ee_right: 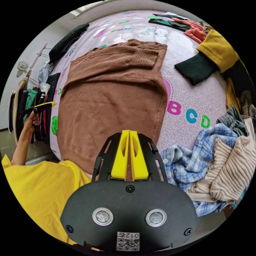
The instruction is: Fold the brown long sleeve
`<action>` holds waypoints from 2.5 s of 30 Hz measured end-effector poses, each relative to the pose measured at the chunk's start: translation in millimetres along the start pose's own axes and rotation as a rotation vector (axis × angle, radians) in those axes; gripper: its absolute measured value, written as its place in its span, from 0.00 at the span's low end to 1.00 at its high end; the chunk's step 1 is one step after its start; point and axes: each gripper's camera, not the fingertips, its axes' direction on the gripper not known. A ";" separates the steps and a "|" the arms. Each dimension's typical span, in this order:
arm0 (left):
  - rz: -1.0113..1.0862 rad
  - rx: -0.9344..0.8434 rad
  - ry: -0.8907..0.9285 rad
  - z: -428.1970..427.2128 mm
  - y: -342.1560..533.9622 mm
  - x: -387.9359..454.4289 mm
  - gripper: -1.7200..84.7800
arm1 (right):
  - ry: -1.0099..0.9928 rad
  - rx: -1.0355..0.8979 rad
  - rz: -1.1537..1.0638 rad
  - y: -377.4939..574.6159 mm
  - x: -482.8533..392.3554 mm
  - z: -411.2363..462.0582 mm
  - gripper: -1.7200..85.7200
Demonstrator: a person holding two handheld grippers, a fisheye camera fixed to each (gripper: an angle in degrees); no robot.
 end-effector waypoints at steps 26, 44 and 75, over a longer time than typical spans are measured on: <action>-0.320 0.017 0.329 80.1 216.8 -16.3 0.12 | -0.305 0.007 0.320 215.4 34.7 -11.1 0.10; -0.142 -0.045 0.166 84.0 240.9 -13.3 0.02 | -0.168 0.023 0.309 247.2 19.3 -81.5 0.04; -0.338 0.318 1.032 -26.9 361.0 -145.0 0.03 | -1.140 0.392 0.334 416.0 156.8 -326.3 0.03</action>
